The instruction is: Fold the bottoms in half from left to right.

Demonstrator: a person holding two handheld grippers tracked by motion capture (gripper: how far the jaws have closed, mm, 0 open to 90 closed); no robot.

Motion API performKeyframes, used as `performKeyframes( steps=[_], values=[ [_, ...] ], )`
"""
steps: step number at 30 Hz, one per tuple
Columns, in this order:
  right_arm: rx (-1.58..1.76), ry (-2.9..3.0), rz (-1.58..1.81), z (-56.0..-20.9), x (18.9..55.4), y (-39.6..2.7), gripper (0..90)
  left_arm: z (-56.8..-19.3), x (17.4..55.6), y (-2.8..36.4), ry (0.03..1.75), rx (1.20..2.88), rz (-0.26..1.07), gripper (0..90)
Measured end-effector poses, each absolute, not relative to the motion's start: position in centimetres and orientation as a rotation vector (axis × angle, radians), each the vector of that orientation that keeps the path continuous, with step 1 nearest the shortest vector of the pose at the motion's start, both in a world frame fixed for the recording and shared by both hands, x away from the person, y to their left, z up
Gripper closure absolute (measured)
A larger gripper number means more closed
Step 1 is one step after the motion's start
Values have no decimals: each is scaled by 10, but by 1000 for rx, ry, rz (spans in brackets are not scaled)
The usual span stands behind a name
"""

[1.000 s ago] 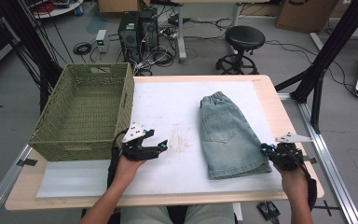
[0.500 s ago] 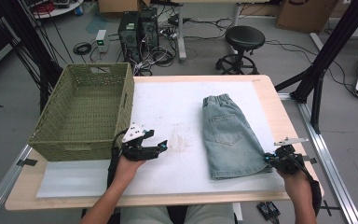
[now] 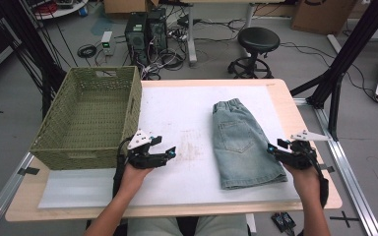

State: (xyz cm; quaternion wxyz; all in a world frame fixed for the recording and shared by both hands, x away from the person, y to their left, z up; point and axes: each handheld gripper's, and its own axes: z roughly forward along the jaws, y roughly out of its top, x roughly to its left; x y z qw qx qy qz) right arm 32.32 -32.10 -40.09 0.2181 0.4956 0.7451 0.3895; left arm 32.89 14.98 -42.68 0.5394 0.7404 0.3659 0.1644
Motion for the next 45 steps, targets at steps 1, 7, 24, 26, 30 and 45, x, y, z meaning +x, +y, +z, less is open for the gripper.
performKeyframes(
  steps=[1, 7, 24, 26, 30, 45],
  values=[
    [1373, 2066, 1086, -400, 333, -318, 521, -427, 329, 150, 870, 1758, 389, 284],
    [1416, 2107, 1025, -400, 392, -304, 510, -427, 329, 149, 866, 1759, 390, 284],
    [1401, 2224, 986, -404, 444, -292, 866, -428, 331, 151, 873, 1758, 384, 284],
    [1402, 2183, 994, -397, 439, -298, 868, -428, 331, 150, 872, 1763, 381, 284],
    [1443, 2140, 906, -392, 433, -310, 869, -428, 330, 150, 871, 1762, 379, 284],
    [1489, 2197, 715, -421, 446, -304, 829, -427, 330, 152, 869, 1754, 384, 284]
  ],
)
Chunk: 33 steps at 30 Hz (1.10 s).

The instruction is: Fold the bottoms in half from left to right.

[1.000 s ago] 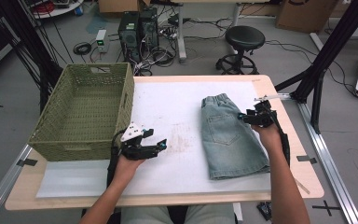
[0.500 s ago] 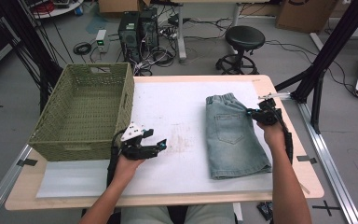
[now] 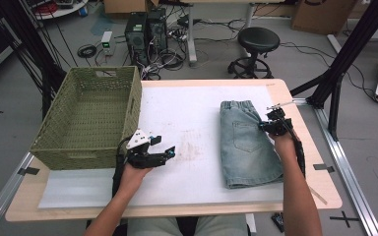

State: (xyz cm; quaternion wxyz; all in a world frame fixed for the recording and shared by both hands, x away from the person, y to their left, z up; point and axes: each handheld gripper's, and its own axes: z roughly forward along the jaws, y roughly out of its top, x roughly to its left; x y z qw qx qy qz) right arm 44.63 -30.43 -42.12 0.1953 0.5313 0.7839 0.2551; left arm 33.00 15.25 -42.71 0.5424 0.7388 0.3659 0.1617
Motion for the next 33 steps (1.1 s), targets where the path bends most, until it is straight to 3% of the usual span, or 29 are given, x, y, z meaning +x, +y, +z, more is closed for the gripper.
performKeyframes(
  steps=[6, 14, 22, 27, 33],
  values=[
    [1474, 2139, 927, -398, 435, -302, 613, -427, 330, 152, 873, 1750, 388, 284],
    [1346, 2153, 1022, -373, 444, -263, 362, -426, 330, 152, 867, 1747, 387, 284],
    [1437, 2215, 849, -399, 476, -214, 331, -425, 328, 152, 861, 1739, 386, 284],
    [1449, 2209, 798, -423, 485, -211, 326, -424, 327, 154, 860, 1739, 387, 284],
    [1442, 2249, 758, -422, 484, -208, 304, -423, 326, 155, 857, 1738, 390, 284]
  ],
)
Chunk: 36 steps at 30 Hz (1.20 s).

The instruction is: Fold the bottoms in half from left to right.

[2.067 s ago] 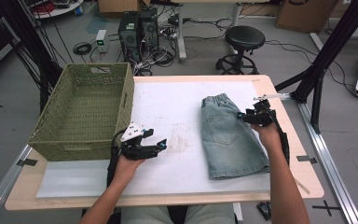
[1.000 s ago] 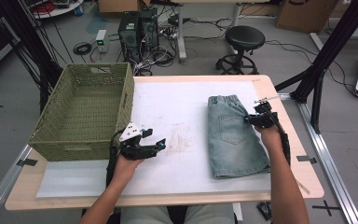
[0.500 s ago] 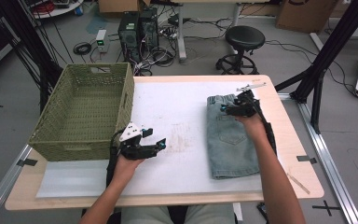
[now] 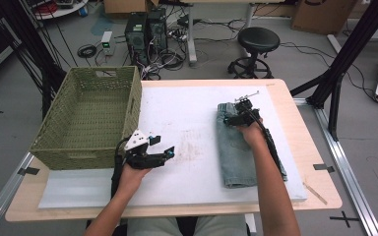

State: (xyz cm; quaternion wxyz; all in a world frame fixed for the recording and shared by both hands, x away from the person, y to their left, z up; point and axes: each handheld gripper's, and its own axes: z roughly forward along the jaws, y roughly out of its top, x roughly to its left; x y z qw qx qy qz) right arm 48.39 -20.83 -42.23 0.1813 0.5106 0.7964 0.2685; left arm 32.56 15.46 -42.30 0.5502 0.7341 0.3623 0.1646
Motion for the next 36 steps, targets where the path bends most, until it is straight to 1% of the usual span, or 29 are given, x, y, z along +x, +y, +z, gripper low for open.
performKeyframes(
  steps=[5, 7, 9, 11, 13, 18, 20, 24, 27, 32, 36],
  values=[
    [1461, 2269, 906, -399, 468, -219, 264, -423, 326, 155, 863, 1735, 395, 284],
    [1419, 2191, 1000, -386, 454, -226, 264, -422, 326, 155, 859, 1734, 396, 284],
    [1396, 2121, 1075, -379, 443, -235, 266, -422, 325, 156, 858, 1733, 398, 284],
    [1423, 2109, 1049, -381, 439, -241, 268, -422, 326, 156, 857, 1733, 397, 284],
    [1454, 2123, 1012, -390, 440, -244, 283, -422, 325, 155, 854, 1736, 396, 284],
    [1518, 2194, 878, -427, 454, -235, 283, -421, 326, 154, 849, 1735, 396, 284],
    [1515, 2194, 858, -438, 457, -232, 269, -421, 326, 153, 850, 1734, 399, 284],
    [1503, 2211, 855, -438, 458, -233, 270, -420, 324, 152, 840, 1733, 403, 284],
    [1526, 2221, 888, -431, 453, -240, 270, -420, 324, 154, 843, 1729, 404, 284],
    [1510, 2145, 1017, -406, 432, -255, 270, -420, 324, 154, 846, 1730, 404, 284],
    [1467, 2158, 983, -399, 419, -255, 288, -420, 324, 153, 844, 1730, 404, 284]
  ],
)
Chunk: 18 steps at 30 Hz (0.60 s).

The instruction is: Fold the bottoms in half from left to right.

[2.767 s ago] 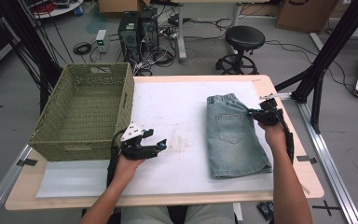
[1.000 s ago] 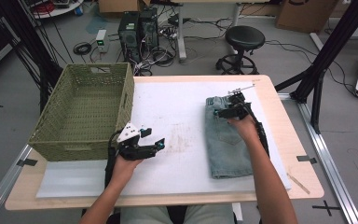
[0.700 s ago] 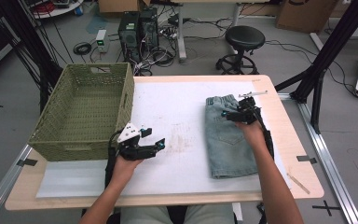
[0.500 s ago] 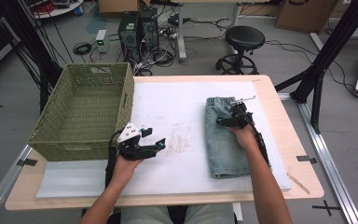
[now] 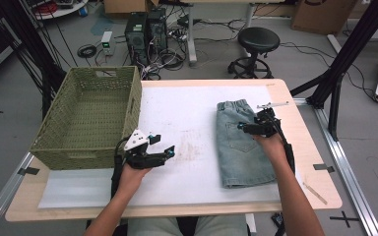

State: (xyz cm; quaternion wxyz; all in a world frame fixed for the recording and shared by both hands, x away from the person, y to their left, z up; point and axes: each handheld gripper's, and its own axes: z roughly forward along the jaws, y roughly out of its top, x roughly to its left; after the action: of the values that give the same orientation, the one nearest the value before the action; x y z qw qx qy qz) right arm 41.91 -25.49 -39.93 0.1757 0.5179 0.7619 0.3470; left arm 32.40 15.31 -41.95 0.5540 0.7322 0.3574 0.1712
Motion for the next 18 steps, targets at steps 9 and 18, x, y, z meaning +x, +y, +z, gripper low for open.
performKeyframes(
  steps=[9, 18],
  values=[
    [1447, 2211, 828, -437, 421, -234, 277, -419, 324, 152, 842, 1725, 404, 284],
    [1427, 2209, 930, -414, 410, -218, 281, -418, 323, 151, 836, 1723, 405, 284]
  ],
)
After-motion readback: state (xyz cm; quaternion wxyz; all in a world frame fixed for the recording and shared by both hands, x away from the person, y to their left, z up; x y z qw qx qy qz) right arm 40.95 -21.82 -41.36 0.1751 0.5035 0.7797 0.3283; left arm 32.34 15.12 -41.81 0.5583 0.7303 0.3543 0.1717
